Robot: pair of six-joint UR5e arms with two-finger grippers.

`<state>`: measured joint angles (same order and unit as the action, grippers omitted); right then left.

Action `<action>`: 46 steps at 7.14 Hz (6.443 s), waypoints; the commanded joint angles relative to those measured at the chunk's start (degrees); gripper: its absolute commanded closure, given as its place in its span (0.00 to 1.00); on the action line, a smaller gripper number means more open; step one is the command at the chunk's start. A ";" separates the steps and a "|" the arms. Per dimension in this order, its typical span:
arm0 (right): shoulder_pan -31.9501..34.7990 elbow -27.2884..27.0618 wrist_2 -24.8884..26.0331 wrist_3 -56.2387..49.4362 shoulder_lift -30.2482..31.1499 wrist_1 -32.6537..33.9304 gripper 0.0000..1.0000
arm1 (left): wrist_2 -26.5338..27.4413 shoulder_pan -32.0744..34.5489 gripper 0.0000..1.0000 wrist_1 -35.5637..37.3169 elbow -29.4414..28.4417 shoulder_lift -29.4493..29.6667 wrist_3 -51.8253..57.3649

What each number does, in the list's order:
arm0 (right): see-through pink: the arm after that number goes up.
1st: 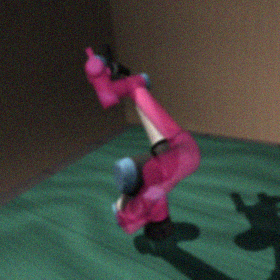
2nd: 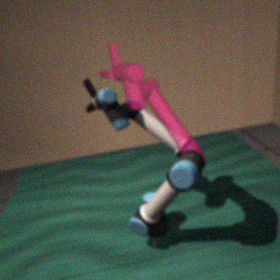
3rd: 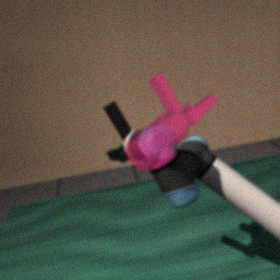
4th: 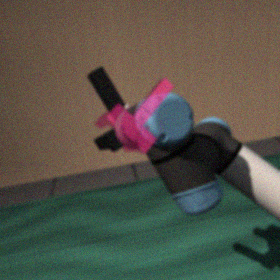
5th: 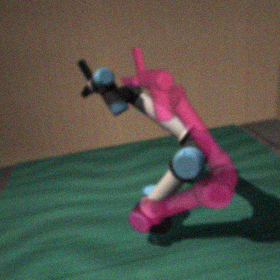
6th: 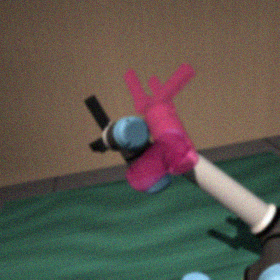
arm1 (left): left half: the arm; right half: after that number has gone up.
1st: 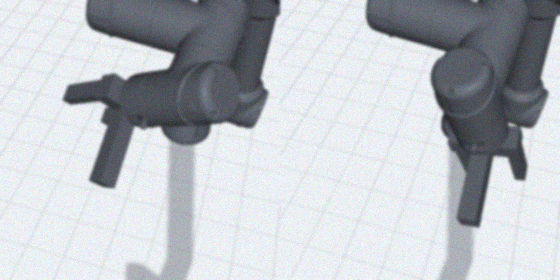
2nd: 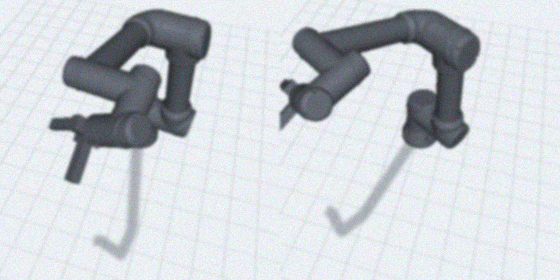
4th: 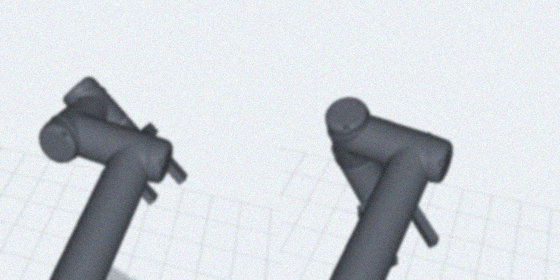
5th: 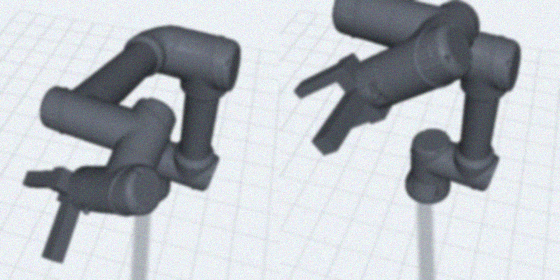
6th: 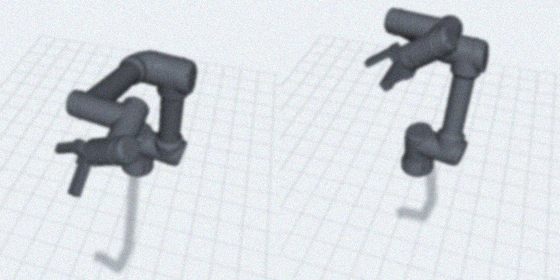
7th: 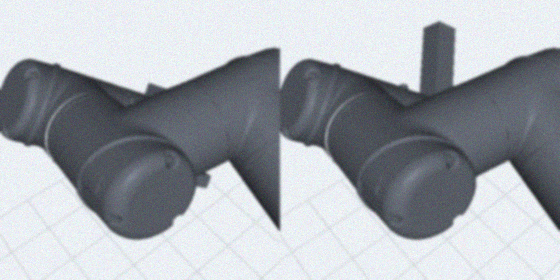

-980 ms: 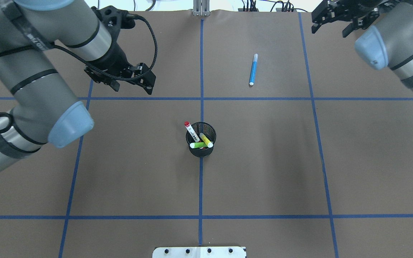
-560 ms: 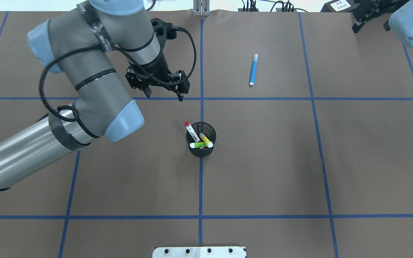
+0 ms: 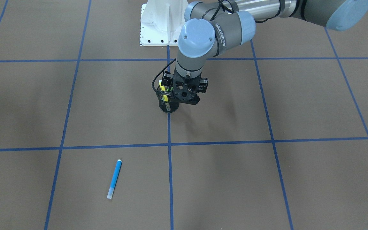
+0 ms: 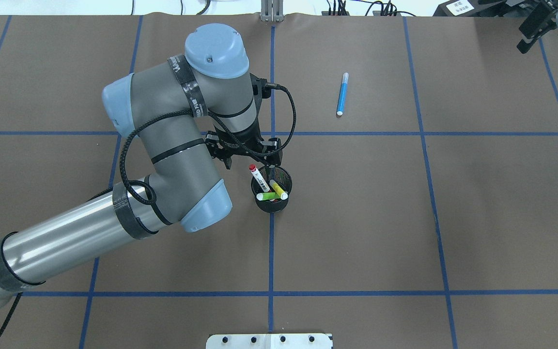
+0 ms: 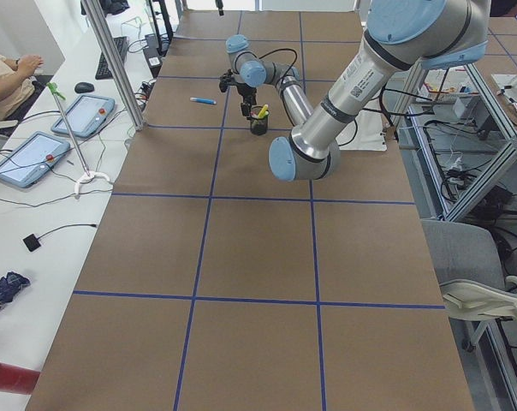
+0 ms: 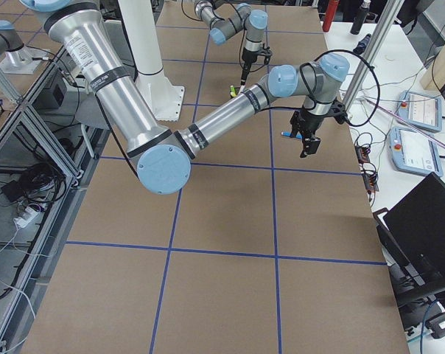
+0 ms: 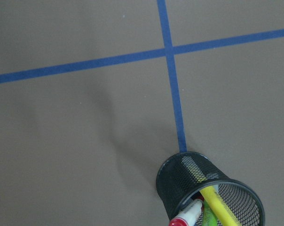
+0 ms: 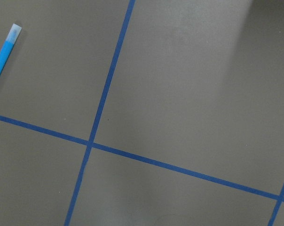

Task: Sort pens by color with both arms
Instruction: 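Lower the left gripper into the cup and grasp the red-capped marker, then lift the red-capped marker out of the cup with the left gripper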

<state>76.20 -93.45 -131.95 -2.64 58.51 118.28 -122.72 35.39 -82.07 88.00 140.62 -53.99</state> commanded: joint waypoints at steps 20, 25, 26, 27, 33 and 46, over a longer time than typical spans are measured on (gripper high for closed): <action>-0.97 -1.21 1.87 -0.26 0.55 -0.06 0.00 | 2.40 -0.50 0.72 -1.60 -1.95 1.06 2.05; -1.06 -1.65 2.05 -0.17 0.73 -0.06 0.00 | 2.40 -0.50 0.74 -1.51 -0.99 1.32 1.61; -1.06 -1.91 2.05 -0.17 0.99 -0.06 0.00 | 2.31 -0.50 0.79 -1.34 0.41 1.32 1.35; -1.06 -2.52 2.05 -0.17 1.08 0.02 0.00 | 2.31 -0.50 0.84 -1.34 1.55 1.23 1.17; -1.06 -2.97 1.87 0.53 1.34 0.02 0.00 | 10.01 -0.06 1.00 -0.90 11.92 0.18 -1.20; -1.14 -2.44 1.96 0.70 1.43 0.02 0.00 | 47.98 -1.64 1.00 -52.19 -34.47 14.55 -12.19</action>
<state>75.09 -95.98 -129.99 -1.94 59.94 118.27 -78.05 34.62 -129.00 65.17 150.41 -66.01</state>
